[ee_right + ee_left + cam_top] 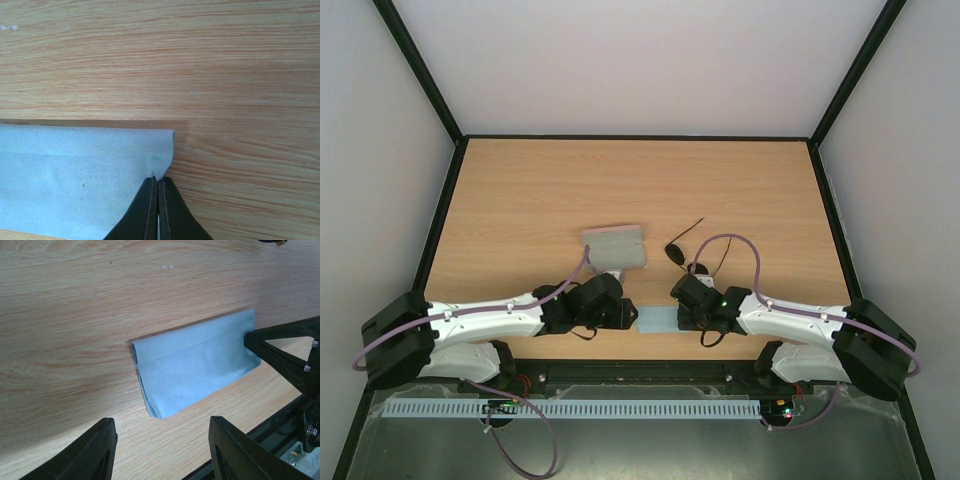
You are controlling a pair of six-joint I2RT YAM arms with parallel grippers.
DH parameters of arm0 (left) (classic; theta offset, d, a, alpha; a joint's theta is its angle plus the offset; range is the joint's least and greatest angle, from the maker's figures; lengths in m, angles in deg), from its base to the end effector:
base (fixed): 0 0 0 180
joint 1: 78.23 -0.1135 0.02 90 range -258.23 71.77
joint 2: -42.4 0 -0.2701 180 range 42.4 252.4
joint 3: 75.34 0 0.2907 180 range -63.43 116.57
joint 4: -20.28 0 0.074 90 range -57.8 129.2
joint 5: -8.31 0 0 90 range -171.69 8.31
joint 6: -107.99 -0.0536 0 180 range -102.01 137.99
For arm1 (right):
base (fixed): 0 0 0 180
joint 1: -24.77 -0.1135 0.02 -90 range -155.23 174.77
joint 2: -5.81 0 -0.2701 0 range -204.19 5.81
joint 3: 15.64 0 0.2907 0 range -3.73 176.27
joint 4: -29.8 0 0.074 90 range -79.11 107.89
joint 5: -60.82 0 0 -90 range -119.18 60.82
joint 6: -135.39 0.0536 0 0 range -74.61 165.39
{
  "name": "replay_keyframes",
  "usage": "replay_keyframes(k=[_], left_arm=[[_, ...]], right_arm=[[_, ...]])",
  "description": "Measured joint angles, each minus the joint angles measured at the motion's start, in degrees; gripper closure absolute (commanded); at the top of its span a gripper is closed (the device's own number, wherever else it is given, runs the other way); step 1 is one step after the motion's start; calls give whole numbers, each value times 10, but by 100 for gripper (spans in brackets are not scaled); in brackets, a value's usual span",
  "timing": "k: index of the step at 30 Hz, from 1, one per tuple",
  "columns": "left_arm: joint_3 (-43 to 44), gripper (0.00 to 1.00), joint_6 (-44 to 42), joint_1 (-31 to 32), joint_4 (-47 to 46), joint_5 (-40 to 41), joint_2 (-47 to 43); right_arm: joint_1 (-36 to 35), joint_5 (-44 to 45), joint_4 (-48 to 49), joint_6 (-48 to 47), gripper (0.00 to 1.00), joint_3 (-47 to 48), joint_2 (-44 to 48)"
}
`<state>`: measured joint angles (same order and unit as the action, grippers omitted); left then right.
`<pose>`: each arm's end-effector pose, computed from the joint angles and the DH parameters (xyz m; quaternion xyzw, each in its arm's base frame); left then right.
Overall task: Organize the sunglasses
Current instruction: Pick up the glasses cleaning cloth from the center of the board.
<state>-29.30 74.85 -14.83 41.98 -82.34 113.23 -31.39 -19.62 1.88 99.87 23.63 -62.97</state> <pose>0.1262 -0.2534 0.1542 0.0551 0.9271 -0.3240 0.1800 0.1430 0.1973 0.1152 0.0093 0.9568 0.1843 0.2248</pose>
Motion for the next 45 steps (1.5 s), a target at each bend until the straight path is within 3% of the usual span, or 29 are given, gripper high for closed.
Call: replay_keyframes(k=[11,22,32,35,39,45], left_arm=[[-3,51,5,-1,-31,-31,70],[24,75,5,0,-25,-29,133],[55,79,1,2,-17,-11,171],[55,84,0,3,-16,-6,172],[56,97,-1,3,-14,-3,175],[56,98,-2,3,-11,3,176]], right_arm=[[-5,-2,27,0,99,-4,-5],[-6,-6,48,2,99,-14,1],[-6,-8,54,2,99,-15,1],[-6,-8,54,2,99,-16,2],[-6,-8,55,2,99,-16,2],[-6,-13,57,2,99,-16,2]])
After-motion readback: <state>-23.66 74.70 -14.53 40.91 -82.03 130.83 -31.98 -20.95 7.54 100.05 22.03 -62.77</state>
